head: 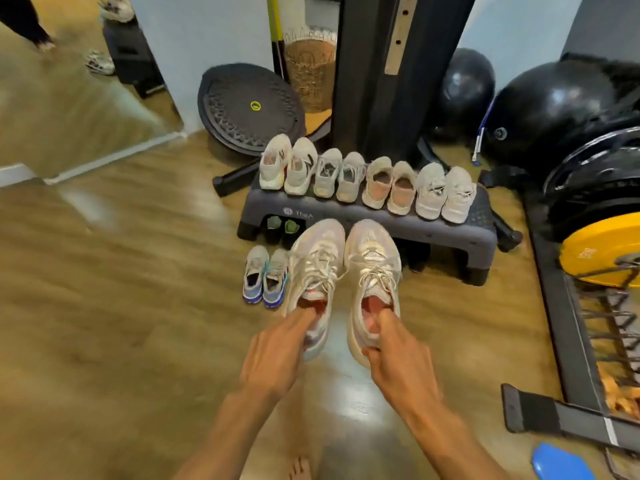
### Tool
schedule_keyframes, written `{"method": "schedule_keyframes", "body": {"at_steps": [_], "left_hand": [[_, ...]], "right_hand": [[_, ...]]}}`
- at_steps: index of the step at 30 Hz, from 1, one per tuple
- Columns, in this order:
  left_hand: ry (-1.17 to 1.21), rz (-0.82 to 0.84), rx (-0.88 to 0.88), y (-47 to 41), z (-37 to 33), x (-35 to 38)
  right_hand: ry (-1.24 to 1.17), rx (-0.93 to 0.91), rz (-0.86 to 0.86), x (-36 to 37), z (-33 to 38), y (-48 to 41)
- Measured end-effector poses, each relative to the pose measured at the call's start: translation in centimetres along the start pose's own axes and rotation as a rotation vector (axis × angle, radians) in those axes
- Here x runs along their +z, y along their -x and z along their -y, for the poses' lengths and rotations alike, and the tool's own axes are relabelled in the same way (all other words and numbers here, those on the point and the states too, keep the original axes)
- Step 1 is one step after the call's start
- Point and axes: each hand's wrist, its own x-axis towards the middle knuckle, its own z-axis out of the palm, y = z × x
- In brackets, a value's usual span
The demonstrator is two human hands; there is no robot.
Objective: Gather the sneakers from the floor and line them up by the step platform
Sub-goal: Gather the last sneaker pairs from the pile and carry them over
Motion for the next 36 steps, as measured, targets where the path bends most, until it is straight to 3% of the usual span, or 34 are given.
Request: {"method": "schedule_keyframes", "body": {"at_steps": [3, 9, 22, 31, 36], "left_hand": [[0.009, 0.021, -0.008, -4.7, 4.1, 4.6], [0.067, 0.161, -0.212, -14.0, 12.2, 15.1], [-0.009, 0.294, -0.246, -23.4, 29.0, 36.9], [-0.147, 0.279, -0.179, -27.3, 36.7, 44.4], [-0.204, 0.326, -0.172, -28.3, 38.6, 45.6]], "right_hand": [[-0.062, 0.047, 0.01, 5.9, -2.3, -5.2], [-0.161, 0.108, 0.075, 17.1, -6.5, -15.4], [-0.08, 0.108, 0.205, 40.8, -15.5, -29.7], [-0.057, 0.091, 0.192, 51.8, -16.1, -35.1], [-0.007, 0.116, 0.328, 54.3, -16.3, -36.4]]}}
